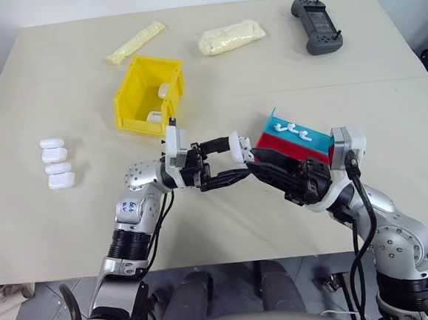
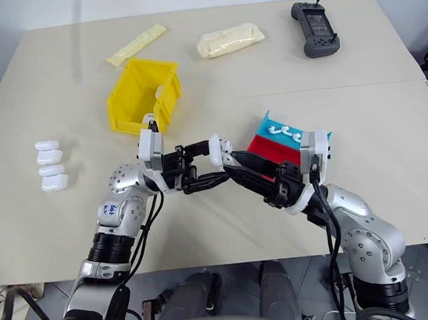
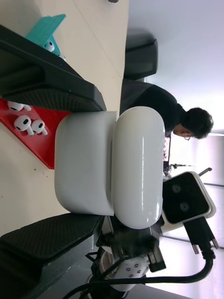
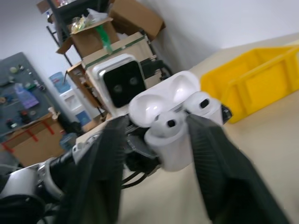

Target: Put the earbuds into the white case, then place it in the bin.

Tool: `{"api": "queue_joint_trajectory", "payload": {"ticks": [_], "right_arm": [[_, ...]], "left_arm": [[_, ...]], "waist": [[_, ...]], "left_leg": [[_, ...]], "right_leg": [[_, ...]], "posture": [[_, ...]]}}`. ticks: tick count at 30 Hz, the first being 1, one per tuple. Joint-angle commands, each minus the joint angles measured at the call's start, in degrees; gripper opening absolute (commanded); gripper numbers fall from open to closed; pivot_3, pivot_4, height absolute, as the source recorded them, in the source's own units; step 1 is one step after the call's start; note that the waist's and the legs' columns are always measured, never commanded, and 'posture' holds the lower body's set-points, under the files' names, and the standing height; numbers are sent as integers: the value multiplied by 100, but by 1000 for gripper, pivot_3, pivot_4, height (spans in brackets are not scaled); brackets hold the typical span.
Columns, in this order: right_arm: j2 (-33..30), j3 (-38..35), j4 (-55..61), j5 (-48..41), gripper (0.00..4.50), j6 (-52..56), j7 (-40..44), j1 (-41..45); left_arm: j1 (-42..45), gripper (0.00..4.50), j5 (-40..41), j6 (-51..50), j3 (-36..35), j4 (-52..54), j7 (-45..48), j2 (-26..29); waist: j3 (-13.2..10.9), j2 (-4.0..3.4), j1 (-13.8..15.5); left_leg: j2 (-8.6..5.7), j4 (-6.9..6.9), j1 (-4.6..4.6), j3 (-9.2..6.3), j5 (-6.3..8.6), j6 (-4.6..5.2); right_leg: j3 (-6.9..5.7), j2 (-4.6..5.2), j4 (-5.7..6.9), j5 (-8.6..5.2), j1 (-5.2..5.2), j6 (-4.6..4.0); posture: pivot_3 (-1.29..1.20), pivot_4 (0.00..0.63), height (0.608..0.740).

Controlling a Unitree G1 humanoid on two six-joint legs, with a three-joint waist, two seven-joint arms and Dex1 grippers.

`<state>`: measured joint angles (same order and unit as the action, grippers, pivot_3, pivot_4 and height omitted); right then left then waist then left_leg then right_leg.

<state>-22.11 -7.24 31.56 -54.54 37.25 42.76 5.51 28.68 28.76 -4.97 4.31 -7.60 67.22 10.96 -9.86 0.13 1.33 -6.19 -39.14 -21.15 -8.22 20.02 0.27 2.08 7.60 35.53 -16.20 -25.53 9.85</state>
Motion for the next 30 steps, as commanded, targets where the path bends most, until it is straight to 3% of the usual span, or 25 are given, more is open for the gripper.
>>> {"api": "queue_joint_trajectory", "payload": {"ticks": [1,2,8,11,15,20,30], "right_arm": [[-209,-47,117,43,3480,-83,-17,-19],[-359,-155,90,90,3762,-103,7,-27],[-1174,-605,-166,110,3762,-113,286,-55],[-1491,-544,-251,230,3194,-164,653,-15],[-1840,-242,-507,846,1826,-634,1251,159],[-1751,390,-903,1394,135,-931,1559,729],[-1032,1490,-1380,2039,59,-496,1144,2058]], "left_arm": [[57,2806,96,262,-92,230,-27,-78],[67,2806,76,258,-125,237,-39,-14],[138,2806,-645,234,12,199,-110,830],[277,2806,-1298,302,199,28,-269,1333],[524,2806,-1656,-58,387,-104,-359,1673],[587,2806,-1765,-152,642,-45,-238,1701],[489,2806,-1760,-311,840,253,-361,1492]], "waist": [[0,0,1],[0,0,3],[-1,1,2],[-1,1,2],[-1,2,16],[-1,3,2],[-3,5,-13]], "left_leg": [[0,0,0,0,0,0],[0,0,0,0,0,0],[0,1,1,2,0,1],[3,5,1,5,0,1],[-1,3,1,6,1,4],[1,3,-1,6,2,5],[1,2,-4,3,1,4]], "right_leg": [[0,0,0,0,0,0],[0,0,0,0,1,0],[0,-1,-2,0,2,0],[0,-4,-3,0,1,0],[0,0,-8,2,4,4],[0,-1,-8,2,3,4],[-2,1,-8,2,1,4]], "posture": [[0,150,740],[0,150,740],[0,150,740],[0,150,740],[0,150,740],[0,150,740],[0,150,740]]}}
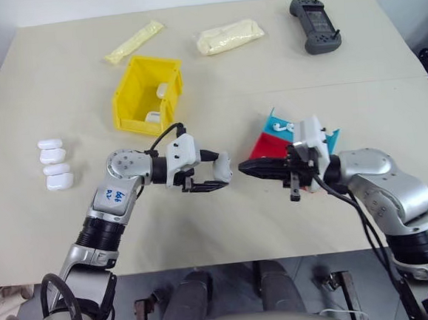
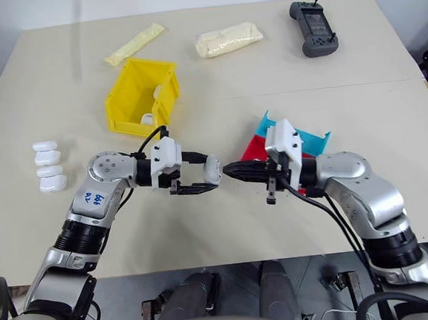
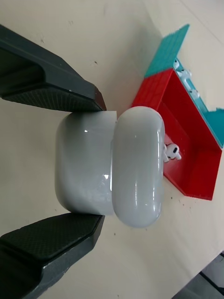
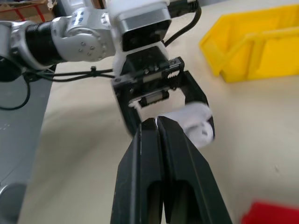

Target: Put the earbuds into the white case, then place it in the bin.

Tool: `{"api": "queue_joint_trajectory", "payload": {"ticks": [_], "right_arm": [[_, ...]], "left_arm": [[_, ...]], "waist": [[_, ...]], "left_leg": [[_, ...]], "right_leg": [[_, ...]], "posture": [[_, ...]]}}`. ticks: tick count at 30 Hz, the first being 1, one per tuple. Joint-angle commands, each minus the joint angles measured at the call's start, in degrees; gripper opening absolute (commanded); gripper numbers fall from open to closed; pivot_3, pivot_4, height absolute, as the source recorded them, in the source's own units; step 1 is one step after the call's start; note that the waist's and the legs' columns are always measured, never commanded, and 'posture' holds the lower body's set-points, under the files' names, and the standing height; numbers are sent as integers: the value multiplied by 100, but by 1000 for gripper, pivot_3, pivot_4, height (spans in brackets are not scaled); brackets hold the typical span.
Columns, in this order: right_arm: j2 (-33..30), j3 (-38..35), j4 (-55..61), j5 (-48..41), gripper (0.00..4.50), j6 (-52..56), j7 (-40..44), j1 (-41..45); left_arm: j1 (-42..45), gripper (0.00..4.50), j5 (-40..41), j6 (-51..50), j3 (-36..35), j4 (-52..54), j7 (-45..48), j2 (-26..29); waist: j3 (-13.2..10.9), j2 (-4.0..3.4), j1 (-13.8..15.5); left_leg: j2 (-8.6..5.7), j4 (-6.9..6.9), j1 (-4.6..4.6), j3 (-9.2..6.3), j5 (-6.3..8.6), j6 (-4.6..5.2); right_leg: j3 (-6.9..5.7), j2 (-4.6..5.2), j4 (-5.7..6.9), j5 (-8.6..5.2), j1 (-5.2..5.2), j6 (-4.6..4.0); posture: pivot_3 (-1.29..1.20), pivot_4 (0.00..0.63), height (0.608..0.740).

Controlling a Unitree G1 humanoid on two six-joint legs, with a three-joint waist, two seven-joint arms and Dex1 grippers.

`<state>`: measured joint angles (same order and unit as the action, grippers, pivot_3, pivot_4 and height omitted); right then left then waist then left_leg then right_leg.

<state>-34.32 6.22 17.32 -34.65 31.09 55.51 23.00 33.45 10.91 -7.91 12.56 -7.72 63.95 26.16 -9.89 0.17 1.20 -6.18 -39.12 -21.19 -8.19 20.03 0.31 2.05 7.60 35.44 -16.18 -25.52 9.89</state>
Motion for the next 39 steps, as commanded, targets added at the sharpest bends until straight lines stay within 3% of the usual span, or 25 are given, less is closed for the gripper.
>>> {"api": "queue_joint_trajectory", "payload": {"ticks": [1,5,12,24,27,35,39], "right_arm": [[256,187,31,65,59,179,-166,408],[381,263,16,96,59,469,-314,680],[49,221,-117,275,59,903,-333,703],[-440,-1008,146,-271,59,679,-19,-289],[-485,-1632,572,-842,603,819,1,-840],[-225,-2531,1016,-858,3186,119,-585,-1536],[-305,-2539,1106,-648,4473,-285,-495,-1724]], "left_arm": [[3,2806,31,-33,19,292,-43,-37],[-34,2806,33,-60,34,373,-67,-71],[-165,2806,142,-15,-60,543,-54,-73],[-517,2806,916,6,-630,831,29,-128],[-945,2806,1189,-59,-985,1101,-162,-78],[-1966,2806,1986,-791,-2285,1946,-1479,-139],[-1792,2806,2187,-1871,-2768,1996,-2637,-48]], "waist": [[0,0,-1],[0,0,2],[0,0,2],[0,0,1],[0,0,13],[0,0,26],[0,0,34]], "left_leg": [[0,0,0,0,0,0],[0,0,-2,-4,0,0],[-1,0,-2,-6,0,0],[1,2,-3,-4,0,0],[2,4,-3,-5,0,0],[2,-1,4,-2,0,0],[1,1,4,-1,0,0]], "right_leg": [[0,0,0,0,0,0],[-2,0,0,0,-1,0],[-6,1,0,2,-1,-3],[-6,1,-2,2,-1,-3],[-6,0,-2,2,-1,-3],[-2,1,-3,2,2,-3],[0,1,0,2,2,-3]], "posture": [[0,150,740],[0,150,740],[0,150,740],[0,150,740],[0,150,740],[0,150,740],[0,150,740]]}}
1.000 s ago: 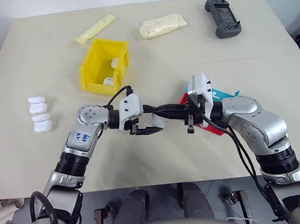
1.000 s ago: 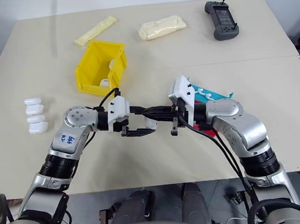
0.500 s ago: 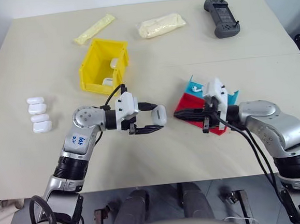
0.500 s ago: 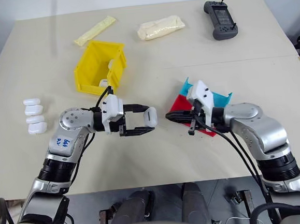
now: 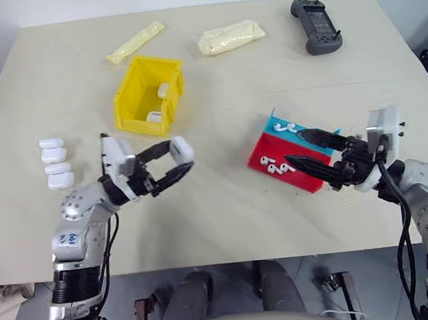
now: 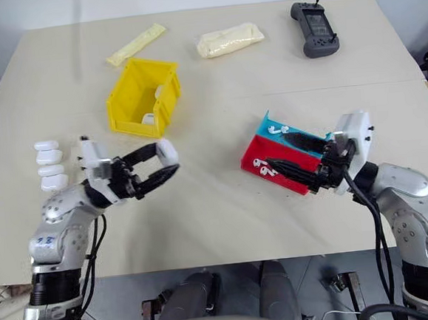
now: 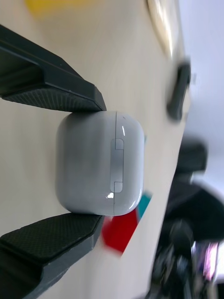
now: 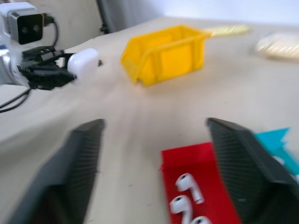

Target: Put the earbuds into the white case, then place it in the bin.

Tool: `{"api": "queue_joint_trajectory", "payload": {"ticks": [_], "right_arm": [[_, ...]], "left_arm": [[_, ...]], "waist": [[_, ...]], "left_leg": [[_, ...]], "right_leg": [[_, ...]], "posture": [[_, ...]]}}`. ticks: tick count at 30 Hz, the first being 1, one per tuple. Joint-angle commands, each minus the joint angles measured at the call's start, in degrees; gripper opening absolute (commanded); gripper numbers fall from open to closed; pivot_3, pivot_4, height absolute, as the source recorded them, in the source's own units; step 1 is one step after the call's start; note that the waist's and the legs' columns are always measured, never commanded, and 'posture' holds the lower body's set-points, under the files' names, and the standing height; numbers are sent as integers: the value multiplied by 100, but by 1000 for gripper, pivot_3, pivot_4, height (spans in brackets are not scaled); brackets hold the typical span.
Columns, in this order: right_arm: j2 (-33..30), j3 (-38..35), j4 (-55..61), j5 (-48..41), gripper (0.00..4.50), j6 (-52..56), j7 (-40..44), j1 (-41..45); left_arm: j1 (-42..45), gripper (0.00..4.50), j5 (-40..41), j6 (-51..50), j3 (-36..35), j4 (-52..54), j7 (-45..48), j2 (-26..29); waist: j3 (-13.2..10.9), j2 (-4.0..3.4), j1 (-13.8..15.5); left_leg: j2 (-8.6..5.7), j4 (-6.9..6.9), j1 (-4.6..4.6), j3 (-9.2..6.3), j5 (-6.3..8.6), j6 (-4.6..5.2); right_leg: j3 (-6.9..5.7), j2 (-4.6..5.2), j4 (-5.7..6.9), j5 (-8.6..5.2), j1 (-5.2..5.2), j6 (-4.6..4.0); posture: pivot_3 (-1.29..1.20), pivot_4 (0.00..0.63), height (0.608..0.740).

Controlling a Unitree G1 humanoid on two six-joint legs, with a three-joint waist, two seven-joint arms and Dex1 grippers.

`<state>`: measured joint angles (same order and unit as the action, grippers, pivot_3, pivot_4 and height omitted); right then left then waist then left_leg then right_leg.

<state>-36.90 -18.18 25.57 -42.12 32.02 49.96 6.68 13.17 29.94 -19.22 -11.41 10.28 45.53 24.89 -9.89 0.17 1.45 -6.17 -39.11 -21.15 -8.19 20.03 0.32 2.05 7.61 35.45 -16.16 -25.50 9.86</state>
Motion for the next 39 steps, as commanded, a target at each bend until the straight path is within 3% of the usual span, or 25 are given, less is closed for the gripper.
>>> {"api": "queue_joint_trajectory", "payload": {"ticks": [1,5,15,20,23,25,26,32,39], "right_arm": [[-67,-64,305,165,4473,-478,95,-143],[-59,6,228,398,4473,-838,136,-195],[73,279,221,631,4473,-1195,32,-347],[105,299,280,646,4473,-1226,-75,-371],[116,324,288,651,4500,-1236,-114,-369],[139,358,296,667,4500,-1248,-143,-369],[143,377,291,677,4500,-1252,-143,-364],[101,452,215,673,4500,-1269,-84,-328],[-147,593,-63,686,4500,-1279,358,-230]], "left_arm": [[409,2806,319,-1068,-469,93,-1098,110],[1269,2806,126,-1432,-513,-524,-1684,141],[3912,2806,-1258,131,36,-4107,-2262,-81],[4356,2806,-1428,527,102,-5047,-1985,-102],[4457,3707,-1479,529,110,-5287,-1868,-86],[4372,4391,-1441,493,141,-5098,-1620,-37],[4293,4482,-1413,487,142,-4928,-1503,2],[3647,4482,-1254,170,112,-3661,-927,324],[1828,4482,-923,-130,65,-1647,481,1484]], "waist": [[0,1,27],[1,3,26],[1,16,-30],[0,18,-39],[0,18,-31],[-1,19,-26],[-1,20,-27],[-1,19,-56],[0,19,-161]], "left_leg": [[-1,0,1,0,0,0],[-4,-2,1,-1,-1,0],[-3,2,0,8,0,0],[-2,2,0,10,0,0],[-3,1,0,9,0,0],[-3,0,-1,9,0,1],[-3,-1,-2,9,0,1],[-1,0,0,8,0,0],[1,2,1,8,0,0]], "right_leg": [[0,0,0,0,1,0],[0,2,8,0,2,0],[-6,-2,-1,1,-3,1],[-7,-2,3,1,-5,2],[-7,-1,4,1,-5,2],[-7,-1,6,1,-5,2],[-7,-1,6,1,-5,2],[-6,0,8,1,-6,2],[-7,1,11,2,-9,1]], "posture": [[0,150,740],[0,150,740],[0,150,740],[0,150,740],[0,150,740],[0,150,740],[0,150,740],[0,150,740],[0,150,740]]}}
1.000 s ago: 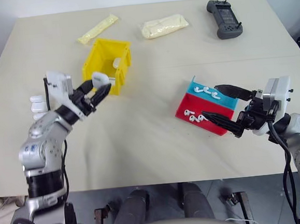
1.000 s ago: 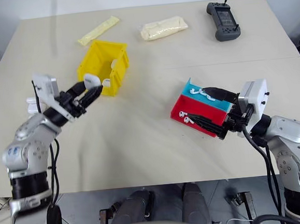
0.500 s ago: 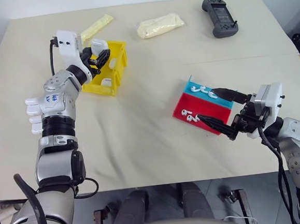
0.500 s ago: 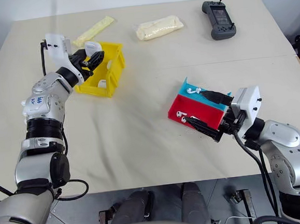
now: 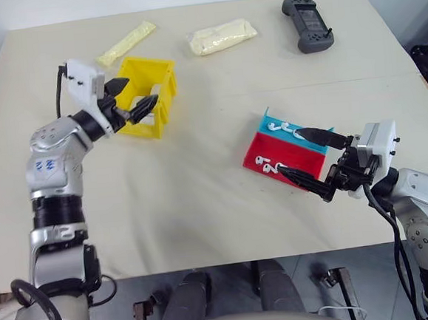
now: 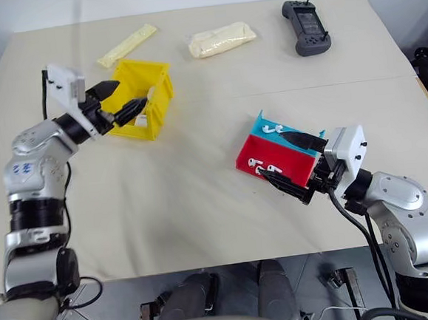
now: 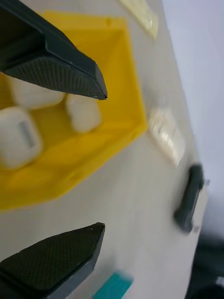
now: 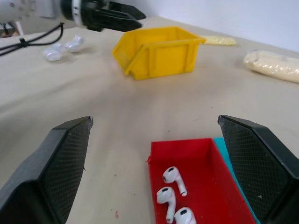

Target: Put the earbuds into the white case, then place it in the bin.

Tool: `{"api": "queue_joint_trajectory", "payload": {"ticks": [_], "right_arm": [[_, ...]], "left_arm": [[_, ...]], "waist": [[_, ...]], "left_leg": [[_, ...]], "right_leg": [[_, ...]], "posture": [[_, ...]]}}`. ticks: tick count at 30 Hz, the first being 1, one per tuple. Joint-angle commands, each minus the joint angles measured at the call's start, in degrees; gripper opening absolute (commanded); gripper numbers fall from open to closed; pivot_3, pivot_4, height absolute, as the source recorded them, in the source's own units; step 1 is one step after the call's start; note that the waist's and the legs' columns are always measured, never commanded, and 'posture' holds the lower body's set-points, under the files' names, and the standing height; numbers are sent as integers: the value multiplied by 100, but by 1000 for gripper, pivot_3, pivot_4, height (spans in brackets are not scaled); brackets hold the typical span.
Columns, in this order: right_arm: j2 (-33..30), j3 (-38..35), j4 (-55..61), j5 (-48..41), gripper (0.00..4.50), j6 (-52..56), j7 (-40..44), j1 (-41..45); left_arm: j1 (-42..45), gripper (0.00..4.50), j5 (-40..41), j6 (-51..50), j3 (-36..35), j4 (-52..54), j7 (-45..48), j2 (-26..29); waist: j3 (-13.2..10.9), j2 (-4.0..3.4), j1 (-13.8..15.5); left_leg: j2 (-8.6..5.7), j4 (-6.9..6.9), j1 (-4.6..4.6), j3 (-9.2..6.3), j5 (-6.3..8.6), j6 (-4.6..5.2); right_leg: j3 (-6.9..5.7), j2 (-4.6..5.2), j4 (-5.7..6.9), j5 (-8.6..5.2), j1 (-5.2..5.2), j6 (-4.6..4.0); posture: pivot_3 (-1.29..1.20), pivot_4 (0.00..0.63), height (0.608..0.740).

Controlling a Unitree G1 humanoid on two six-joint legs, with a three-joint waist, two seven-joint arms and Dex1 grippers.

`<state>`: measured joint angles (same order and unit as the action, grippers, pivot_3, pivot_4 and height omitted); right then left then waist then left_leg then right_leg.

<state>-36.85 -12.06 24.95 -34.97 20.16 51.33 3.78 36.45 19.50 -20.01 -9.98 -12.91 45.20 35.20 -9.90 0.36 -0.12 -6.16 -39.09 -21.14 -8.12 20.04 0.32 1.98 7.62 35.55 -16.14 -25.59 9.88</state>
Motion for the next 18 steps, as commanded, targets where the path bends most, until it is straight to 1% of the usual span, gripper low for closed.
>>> {"api": "queue_joint_trajectory", "payload": {"ticks": [1,3,5,7,9,12,15,18], "right_arm": [[-206,4,-65,0,4500,-124,305,82],[-316,32,-248,123,4500,-229,456,134],[-364,16,-441,208,4500,-321,543,179],[-393,-13,-617,244,4500,-388,620,210],[-410,-17,-724,274,4500,-435,682,228],[-391,-43,-799,289,4500,-480,732,251],[-359,-63,-847,310,4500,-557,726,284],[-343,-57,-870,316,4500,-586,712,309]], "left_arm": [[-857,4482,130,-7,-106,846,716,639],[-1562,4482,209,53,-198,1159,1059,926],[-2144,4482,264,191,-286,1482,1275,1078],[-2630,4482,269,323,-312,1807,1444,1172],[-2964,4482,298,497,-331,2048,1534,1147],[-3091,4482,352,702,-338,2280,1387,906],[-3042,4482,326,944,-261,2360,1261,668],[-2930,4482,237,1149,-191,2299,1214,557]], "waist": [[1,-2,-12],[4,-7,-6],[4,-7,6],[3,-6,45],[3,-6,118],[3,-6,180],[3,-6,159],[3,-6,151]], "left_leg": [[0,1,1,1,0,0],[1,8,4,2,1,0],[1,7,4,2,2,2],[1,5,3,1,2,3],[1,3,2,-2,2,3],[0,1,3,0,2,4],[1,1,5,1,2,4],[5,2,5,3,2,3]], "right_leg": [[1,1,0,0,0,0],[2,1,-2,0,0,-1],[2,1,-5,0,3,-1],[1,2,-7,1,6,-3],[0,3,-11,3,10,-7],[0,4,-31,5,11,-10],[-1,3,-35,6,13,-10],[-1,-1,-34,6,11,-10]], "posture": [[0,150,740],[0,150,740],[0,150,740],[0,150,740],[0,150,740],[0,150,740],[0,150,740],[0,150,740]]}}
